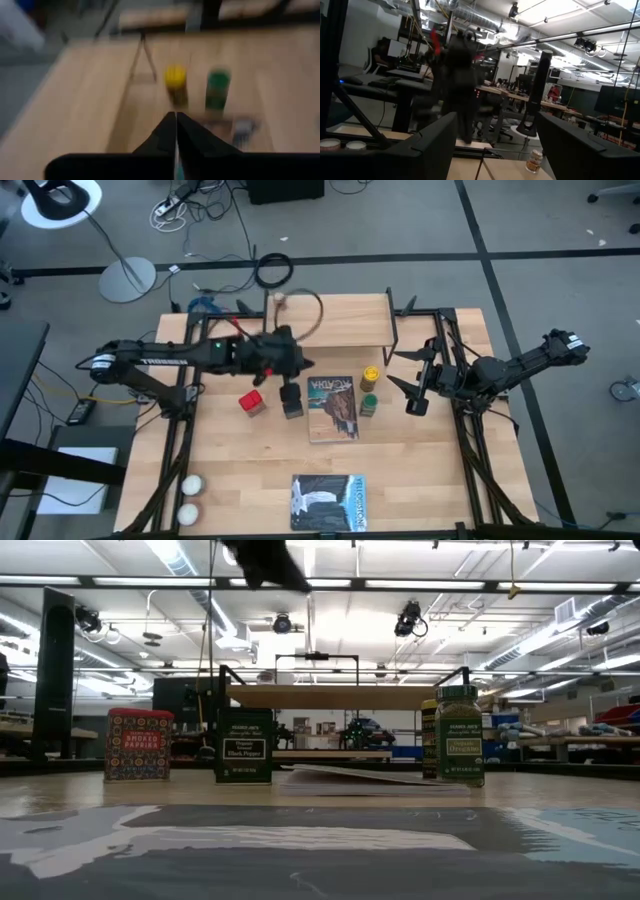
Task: Shelf spices
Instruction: Put the black seasoning can on the shelf
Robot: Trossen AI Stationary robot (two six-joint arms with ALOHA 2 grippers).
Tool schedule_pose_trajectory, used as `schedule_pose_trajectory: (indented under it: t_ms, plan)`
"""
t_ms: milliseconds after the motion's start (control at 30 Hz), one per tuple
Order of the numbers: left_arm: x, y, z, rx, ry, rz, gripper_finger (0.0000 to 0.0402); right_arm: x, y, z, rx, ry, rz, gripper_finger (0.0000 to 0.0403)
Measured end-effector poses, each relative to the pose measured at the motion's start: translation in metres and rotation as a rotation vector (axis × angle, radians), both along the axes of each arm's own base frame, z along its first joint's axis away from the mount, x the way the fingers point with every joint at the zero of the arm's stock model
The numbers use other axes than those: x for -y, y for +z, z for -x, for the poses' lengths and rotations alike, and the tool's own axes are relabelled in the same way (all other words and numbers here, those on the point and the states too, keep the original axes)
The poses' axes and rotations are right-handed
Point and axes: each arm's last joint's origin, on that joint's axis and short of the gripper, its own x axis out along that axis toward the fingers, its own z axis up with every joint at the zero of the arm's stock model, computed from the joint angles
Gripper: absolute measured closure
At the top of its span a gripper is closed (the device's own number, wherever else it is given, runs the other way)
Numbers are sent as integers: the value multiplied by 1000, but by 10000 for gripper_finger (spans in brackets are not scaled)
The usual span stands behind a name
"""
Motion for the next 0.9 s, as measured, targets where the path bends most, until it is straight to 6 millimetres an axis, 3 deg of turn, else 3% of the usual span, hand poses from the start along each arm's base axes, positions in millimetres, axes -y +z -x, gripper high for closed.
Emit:
schedule_pose_trajectory:
  t_ms: [467,600,900]
  plan:
    - [21,-75,-20,-402,118,185,131,0,1,0,9,0,-3,133]
    - [30,-84,-23,-439,120,274,106,0,1,0,9,0,-3,133]
    - [46,-92,-14,-507,179,298,102,0,1,0,8,0,-1,133]
